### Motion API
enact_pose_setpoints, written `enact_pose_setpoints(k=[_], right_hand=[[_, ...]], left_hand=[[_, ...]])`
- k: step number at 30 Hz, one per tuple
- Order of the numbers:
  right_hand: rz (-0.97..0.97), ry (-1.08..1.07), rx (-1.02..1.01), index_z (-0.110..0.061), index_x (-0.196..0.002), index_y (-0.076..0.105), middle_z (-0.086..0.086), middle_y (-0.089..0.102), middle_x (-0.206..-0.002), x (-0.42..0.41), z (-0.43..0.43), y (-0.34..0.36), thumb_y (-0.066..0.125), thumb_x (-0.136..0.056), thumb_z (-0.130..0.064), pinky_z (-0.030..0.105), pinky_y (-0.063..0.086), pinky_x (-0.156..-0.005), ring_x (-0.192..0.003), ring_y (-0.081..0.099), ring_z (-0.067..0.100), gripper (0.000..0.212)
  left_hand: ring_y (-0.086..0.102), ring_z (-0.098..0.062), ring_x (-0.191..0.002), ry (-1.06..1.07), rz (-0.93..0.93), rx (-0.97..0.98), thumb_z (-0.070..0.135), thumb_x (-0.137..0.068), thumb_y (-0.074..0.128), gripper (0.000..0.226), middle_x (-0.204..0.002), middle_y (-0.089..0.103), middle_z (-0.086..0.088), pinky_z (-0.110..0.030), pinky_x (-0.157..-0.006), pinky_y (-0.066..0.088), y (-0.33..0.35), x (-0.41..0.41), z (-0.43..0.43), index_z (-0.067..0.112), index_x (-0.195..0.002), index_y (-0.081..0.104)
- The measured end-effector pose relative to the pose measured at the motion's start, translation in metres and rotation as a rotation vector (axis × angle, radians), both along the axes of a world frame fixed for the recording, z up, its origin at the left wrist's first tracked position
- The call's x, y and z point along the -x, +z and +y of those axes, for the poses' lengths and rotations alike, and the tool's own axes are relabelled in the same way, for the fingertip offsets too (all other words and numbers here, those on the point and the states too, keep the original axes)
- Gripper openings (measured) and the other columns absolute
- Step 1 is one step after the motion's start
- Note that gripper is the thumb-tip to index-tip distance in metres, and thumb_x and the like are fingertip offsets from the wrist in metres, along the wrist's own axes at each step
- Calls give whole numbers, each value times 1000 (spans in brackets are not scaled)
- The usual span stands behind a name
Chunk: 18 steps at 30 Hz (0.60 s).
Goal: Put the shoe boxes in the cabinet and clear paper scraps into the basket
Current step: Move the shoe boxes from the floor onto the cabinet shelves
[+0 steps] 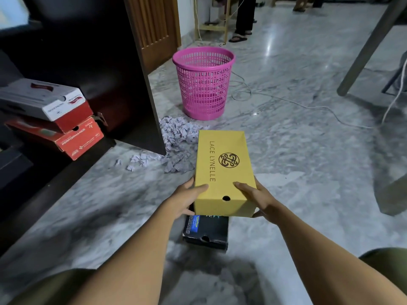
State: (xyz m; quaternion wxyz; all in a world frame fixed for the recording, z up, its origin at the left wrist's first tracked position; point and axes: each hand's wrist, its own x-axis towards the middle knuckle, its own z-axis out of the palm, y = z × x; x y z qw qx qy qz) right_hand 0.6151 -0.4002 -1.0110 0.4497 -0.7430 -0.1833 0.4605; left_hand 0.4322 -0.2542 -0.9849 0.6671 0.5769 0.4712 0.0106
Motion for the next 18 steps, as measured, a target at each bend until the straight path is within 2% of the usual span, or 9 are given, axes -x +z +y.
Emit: enact_pose_setpoints(k=[2,5,9,11,15,18], right_hand=[[-11,37,-19,-63,-112,51,-10,63,-122,-1,-1,5,73,-72,-60,56,53,-86,-110,58,26,45],[-25,85,-39,-64,-112,53,-10,65,-120,-1,4,17,74,-75,-59,56,54,-86,-110,59,24,43],[-39,178,-85,-64,-116,53,-12,67,-118,5,17,41,73,-78,-55,55,56,-87,-110,61,22,44],[-35,240,-107,-64,-118,54,-12,68,-117,10,26,51,72,-80,-53,53,57,-86,-109,63,22,43],[-11,371,-156,-58,-124,53,-12,73,-110,27,47,70,68,-86,-48,50,59,-82,-104,67,21,42],[32,434,-203,-54,-125,55,-6,73,-113,40,66,80,67,-88,-44,50,59,-83,-103,68,25,40]], left_hand=[[50,-18,-125,-8,44,-53,51,-82,70,61,-134,57,16,-54,-97,45,2,7,1,48,-137,45],[51,-16,-124,24,63,-119,59,-76,71,67,-134,57,15,-50,-99,45,9,20,2,49,-137,45],[55,-10,-107,183,28,-275,60,-81,66,65,-129,62,10,-32,-95,43,21,40,3,37,-139,49],[59,-10,-104,265,11,-346,61,-82,63,59,-121,67,10,-27,-93,44,26,51,2,35,-135,55],[64,-13,-91,406,-73,-315,50,-88,58,33,-102,70,9,-27,-72,46,35,69,-3,38,-119,63],[68,-19,-90,467,-187,-302,54,-73,55,52,-99,74,9,-28,-68,49,36,84,-4,39,-123,60]])
